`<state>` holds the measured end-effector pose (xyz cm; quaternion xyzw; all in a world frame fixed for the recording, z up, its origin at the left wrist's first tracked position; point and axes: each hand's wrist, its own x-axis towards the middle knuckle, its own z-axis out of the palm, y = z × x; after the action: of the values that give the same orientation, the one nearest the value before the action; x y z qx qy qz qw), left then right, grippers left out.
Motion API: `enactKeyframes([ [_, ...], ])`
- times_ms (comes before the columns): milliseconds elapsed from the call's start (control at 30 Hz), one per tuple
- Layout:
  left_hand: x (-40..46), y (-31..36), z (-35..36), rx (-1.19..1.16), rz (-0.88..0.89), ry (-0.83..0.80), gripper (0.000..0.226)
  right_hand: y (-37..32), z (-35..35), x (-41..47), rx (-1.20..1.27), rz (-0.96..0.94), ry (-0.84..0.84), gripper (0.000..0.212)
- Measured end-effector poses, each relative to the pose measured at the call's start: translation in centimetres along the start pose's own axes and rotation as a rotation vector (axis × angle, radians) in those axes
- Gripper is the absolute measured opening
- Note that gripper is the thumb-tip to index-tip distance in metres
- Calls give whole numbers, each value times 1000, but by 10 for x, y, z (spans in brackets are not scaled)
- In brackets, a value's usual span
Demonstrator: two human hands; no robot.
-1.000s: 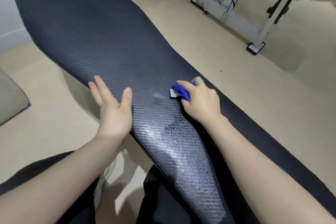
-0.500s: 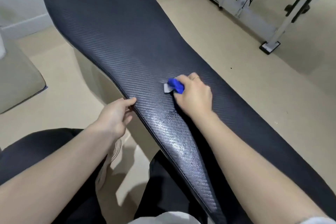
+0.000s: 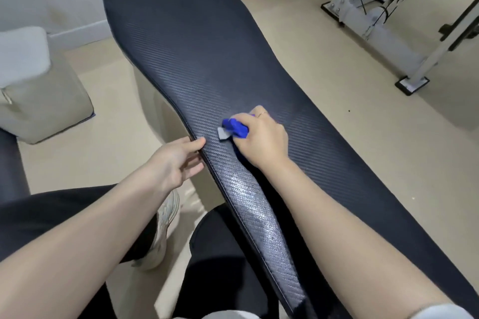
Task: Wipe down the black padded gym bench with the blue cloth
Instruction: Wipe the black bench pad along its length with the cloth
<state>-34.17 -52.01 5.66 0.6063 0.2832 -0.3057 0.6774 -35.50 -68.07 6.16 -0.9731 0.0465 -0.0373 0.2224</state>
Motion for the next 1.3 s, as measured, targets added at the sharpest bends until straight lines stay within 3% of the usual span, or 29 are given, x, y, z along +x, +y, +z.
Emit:
enactKeyframes([
  [100,-5,2,4,24,37,5,20,-17,-1,-50,62,-281,-152,23],
  [200,-10,5,5,21,44,10,22,-13,-12,-45,57,-399,-306,26],
  [333,-3,9,-5,42,6,-23,8,-5,-2,22,-19,-270,-138,31],
  [433,1,10,-9,107,-25,-18,14,-10,7,45,-36,-185,-81,27],
  [600,5,7,-11,128,-22,15,14,2,-12,-31,70,-521,-257,29],
  [700,10,4,-11,96,-10,19,13,6,-10,-42,65,-601,-277,32],
  [900,16,3,-7,119,32,48,8,-18,5,20,23,-376,-166,24],
  [1067,4,9,0,139,-27,89,24,6,-16,-57,101,-328,-210,24],
  [1167,4,9,4,97,-16,104,12,22,-29,-92,98,-282,-255,22],
  [1300,9,5,0,98,15,86,12,15,-17,-67,-34,-152,-107,26],
])
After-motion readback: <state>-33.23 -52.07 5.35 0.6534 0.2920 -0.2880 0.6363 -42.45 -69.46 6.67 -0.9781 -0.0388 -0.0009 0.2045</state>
